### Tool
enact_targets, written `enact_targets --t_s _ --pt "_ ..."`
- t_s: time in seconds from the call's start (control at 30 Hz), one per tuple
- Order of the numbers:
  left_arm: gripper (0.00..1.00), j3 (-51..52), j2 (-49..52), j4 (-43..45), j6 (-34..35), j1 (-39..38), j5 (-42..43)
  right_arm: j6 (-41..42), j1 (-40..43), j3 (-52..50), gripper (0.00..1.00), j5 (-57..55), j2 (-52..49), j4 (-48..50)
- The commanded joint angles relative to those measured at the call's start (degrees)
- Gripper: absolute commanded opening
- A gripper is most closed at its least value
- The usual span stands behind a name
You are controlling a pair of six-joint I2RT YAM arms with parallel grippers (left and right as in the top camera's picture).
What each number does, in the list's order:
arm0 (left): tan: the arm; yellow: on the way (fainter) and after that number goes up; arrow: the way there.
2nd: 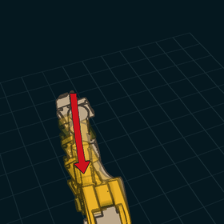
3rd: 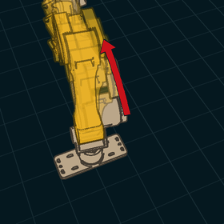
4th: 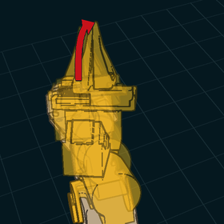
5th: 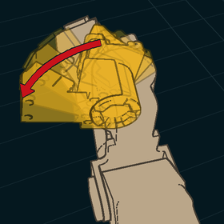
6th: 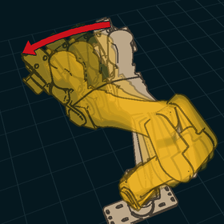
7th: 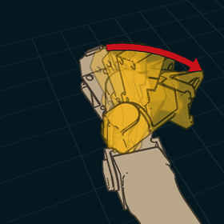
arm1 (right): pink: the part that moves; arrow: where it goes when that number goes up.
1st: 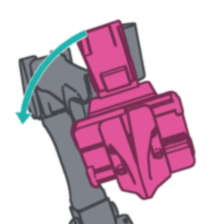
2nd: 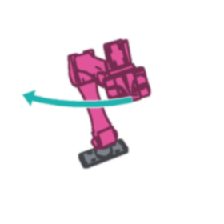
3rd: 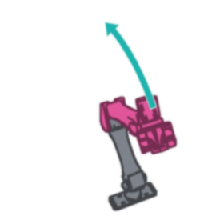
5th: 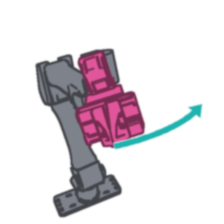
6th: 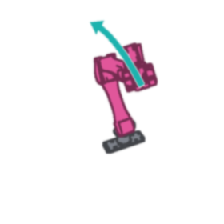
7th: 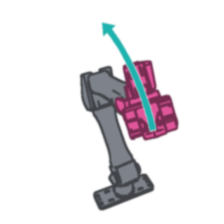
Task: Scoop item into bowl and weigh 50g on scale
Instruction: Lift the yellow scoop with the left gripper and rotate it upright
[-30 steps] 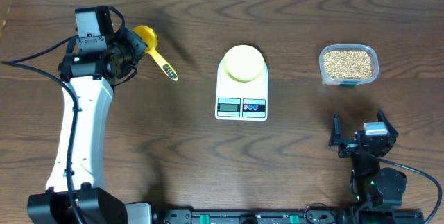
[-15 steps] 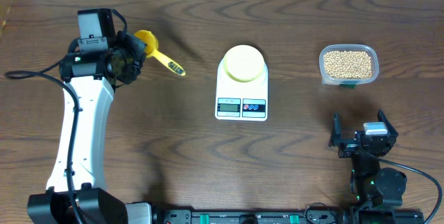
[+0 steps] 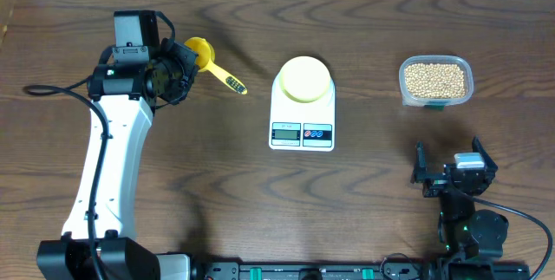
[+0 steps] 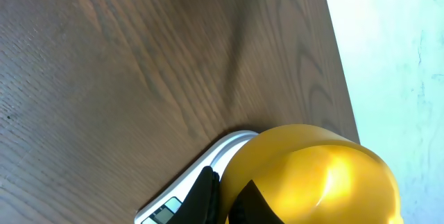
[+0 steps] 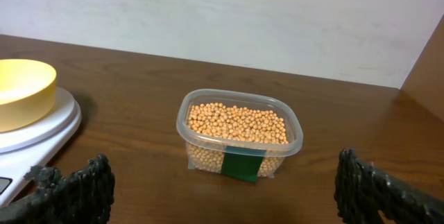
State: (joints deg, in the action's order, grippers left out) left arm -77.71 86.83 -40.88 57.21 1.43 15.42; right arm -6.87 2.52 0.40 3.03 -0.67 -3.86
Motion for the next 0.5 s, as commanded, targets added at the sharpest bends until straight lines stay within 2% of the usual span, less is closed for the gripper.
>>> enact_targets --t_s 0.0,0.47 --pt "0.07 -0.2 -0.37 -0.04 0.57 -0.15 0.66 0.63 -0.37 -0.09 0.99 0.33 0.39 -0.2" --pt "0.08 -0.2 -0.37 -1.95 0.57 -1.01 0.63 0.63 -0.37 -0.09 0.99 0.35 0.39 -0.22"
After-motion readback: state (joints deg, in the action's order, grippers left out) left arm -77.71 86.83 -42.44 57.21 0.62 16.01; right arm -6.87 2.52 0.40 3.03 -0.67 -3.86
